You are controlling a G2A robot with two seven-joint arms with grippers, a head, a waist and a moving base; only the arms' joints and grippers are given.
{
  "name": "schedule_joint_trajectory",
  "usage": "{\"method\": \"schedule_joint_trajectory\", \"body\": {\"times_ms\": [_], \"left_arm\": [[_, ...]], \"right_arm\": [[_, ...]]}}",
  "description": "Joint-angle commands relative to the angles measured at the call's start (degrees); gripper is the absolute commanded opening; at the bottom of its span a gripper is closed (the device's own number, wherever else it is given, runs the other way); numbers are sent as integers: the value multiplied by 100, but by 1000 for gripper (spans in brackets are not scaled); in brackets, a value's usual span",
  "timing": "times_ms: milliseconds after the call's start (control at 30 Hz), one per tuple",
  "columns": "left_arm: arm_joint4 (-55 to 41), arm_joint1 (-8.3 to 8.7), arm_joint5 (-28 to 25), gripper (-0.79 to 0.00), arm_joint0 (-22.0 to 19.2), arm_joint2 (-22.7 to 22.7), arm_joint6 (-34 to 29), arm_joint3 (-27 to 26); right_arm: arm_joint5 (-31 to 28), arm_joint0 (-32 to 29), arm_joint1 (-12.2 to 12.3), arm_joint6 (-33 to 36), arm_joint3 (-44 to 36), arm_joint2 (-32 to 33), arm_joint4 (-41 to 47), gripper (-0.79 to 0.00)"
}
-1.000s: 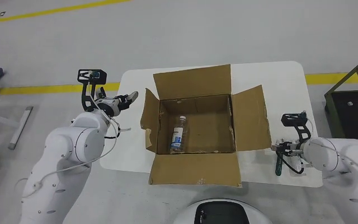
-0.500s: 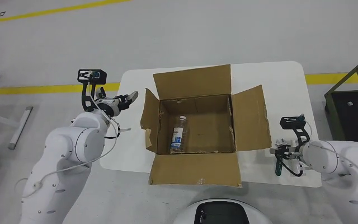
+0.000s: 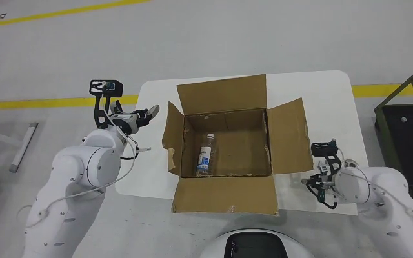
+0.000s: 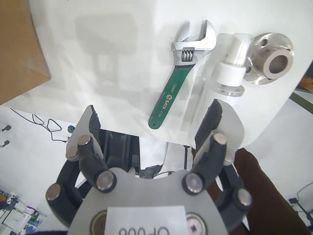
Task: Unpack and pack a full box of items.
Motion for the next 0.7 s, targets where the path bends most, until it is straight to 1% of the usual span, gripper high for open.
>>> {"method": "schedule_joint_trajectory", "body": {"times_ms": [0, 33, 67, 133, 233, 367, 400, 500, 600, 633, 667], "left_arm": [[0, 0, 0, 0, 0, 0, 0, 0], [0, 0, 0, 0, 0, 0, 0, 0], [0, 0, 0, 0, 0, 0, 0, 0], [0, 0, 0, 0, 0, 0, 0, 0], [0, 0, 0, 0, 0, 0, 0, 0], [0, 0, 0, 0, 0, 0, 0, 0], [0, 0, 0, 0, 0, 0, 0, 0], [0, 0, 0, 0, 0, 0, 0, 0], [0, 0, 0, 0, 0, 0, 0, 0], [0, 0, 0, 0, 0, 0, 0, 0], [0, 0, 0, 0, 0, 0, 0, 0]], "right_arm": [[11, 38, -25, -10, 77, -27, -13, -139], [8, 54, -38, -8, 97, -30, -3, -215], [2, 67, -49, -2, 112, -30, -13, -249], [-19, 90, -71, 19, 139, -26, -48, -394], [-59, 120, -104, 59, 208, -13, -122, -419], [-110, 145, -152, 111, 269, -4, -310, -397], [-111, 147, -162, 111, 274, -17, -334, -357], [-111, 145, -179, 111, 259, -24, -431, -308], [-111, 127, -192, 111, 227, 28, -469, -320], [-111, 119, -195, 111, 206, 46, -491, -345], [-111, 109, -197, 111, 191, 66, -517, -391]]}}
